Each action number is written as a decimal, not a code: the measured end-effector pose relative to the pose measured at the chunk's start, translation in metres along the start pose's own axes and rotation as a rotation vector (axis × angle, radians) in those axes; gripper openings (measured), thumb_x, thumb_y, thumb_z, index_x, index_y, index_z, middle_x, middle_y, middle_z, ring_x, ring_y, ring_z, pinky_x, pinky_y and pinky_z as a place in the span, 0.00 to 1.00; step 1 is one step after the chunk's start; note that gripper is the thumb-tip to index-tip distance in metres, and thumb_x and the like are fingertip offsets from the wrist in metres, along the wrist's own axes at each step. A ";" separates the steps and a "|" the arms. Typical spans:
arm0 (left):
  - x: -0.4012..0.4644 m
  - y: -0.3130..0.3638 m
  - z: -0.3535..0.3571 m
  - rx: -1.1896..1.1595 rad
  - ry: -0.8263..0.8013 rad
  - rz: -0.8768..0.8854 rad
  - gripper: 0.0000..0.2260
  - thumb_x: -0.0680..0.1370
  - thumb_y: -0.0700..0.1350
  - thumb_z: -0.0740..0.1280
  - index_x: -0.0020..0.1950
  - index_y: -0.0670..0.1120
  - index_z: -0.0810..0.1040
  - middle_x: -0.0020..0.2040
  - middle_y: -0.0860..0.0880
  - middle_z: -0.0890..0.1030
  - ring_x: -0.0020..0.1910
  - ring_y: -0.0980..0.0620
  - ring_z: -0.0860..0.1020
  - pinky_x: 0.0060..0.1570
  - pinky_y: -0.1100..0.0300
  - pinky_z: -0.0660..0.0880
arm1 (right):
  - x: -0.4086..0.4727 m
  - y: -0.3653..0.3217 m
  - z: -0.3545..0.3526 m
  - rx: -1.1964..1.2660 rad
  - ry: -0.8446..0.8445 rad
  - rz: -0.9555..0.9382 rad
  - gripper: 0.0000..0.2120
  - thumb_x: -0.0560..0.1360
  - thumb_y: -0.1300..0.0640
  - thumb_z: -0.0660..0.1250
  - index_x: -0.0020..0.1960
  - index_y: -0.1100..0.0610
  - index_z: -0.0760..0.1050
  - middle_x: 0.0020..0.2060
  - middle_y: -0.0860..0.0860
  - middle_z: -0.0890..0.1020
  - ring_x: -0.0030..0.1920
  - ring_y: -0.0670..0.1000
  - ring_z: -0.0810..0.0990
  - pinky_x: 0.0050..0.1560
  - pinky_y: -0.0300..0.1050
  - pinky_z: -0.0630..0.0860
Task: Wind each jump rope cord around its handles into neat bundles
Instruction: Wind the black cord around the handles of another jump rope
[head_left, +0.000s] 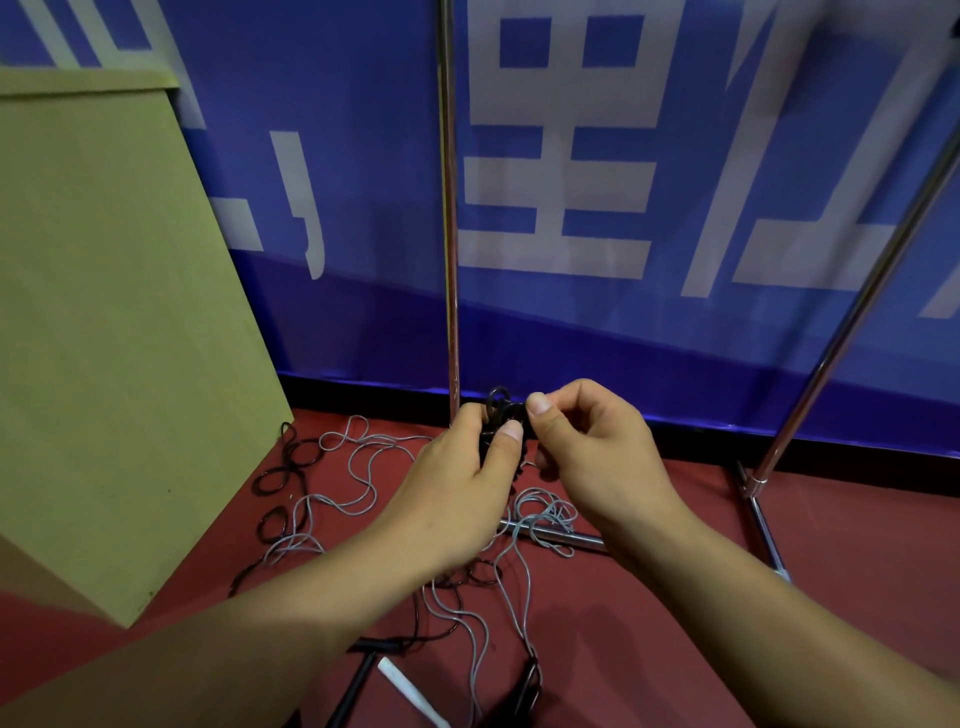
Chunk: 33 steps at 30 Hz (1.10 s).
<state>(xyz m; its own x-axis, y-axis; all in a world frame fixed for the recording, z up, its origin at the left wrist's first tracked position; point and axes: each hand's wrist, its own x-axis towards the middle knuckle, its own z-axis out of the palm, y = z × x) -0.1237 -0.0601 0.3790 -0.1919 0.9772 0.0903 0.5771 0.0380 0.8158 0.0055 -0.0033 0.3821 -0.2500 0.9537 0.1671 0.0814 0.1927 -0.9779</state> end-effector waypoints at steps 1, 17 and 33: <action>0.001 -0.001 -0.001 0.005 0.007 0.002 0.08 0.83 0.57 0.55 0.55 0.57 0.71 0.42 0.50 0.81 0.37 0.57 0.78 0.38 0.61 0.73 | -0.001 -0.001 0.000 0.011 -0.009 0.001 0.11 0.78 0.53 0.68 0.42 0.59 0.76 0.27 0.48 0.78 0.29 0.46 0.76 0.38 0.50 0.76; 0.008 -0.012 -0.007 0.056 0.097 0.142 0.12 0.75 0.61 0.67 0.52 0.56 0.75 0.48 0.56 0.77 0.49 0.57 0.77 0.50 0.50 0.76 | 0.002 -0.010 -0.003 0.189 -0.147 0.275 0.15 0.78 0.51 0.67 0.34 0.52 0.74 0.26 0.45 0.74 0.29 0.46 0.70 0.33 0.41 0.72; 0.011 -0.017 -0.008 0.124 -0.049 0.157 0.15 0.73 0.66 0.68 0.51 0.59 0.73 0.40 0.53 0.82 0.36 0.56 0.79 0.39 0.54 0.76 | 0.003 -0.011 -0.018 0.183 -0.295 0.296 0.09 0.81 0.58 0.62 0.45 0.59 0.77 0.30 0.52 0.74 0.31 0.47 0.70 0.35 0.42 0.71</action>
<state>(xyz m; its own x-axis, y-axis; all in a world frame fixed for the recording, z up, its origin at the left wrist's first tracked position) -0.1416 -0.0517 0.3709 -0.0547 0.9822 0.1799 0.6906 -0.0929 0.7173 0.0215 0.0022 0.3958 -0.5077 0.8500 -0.1404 0.0255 -0.1481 -0.9886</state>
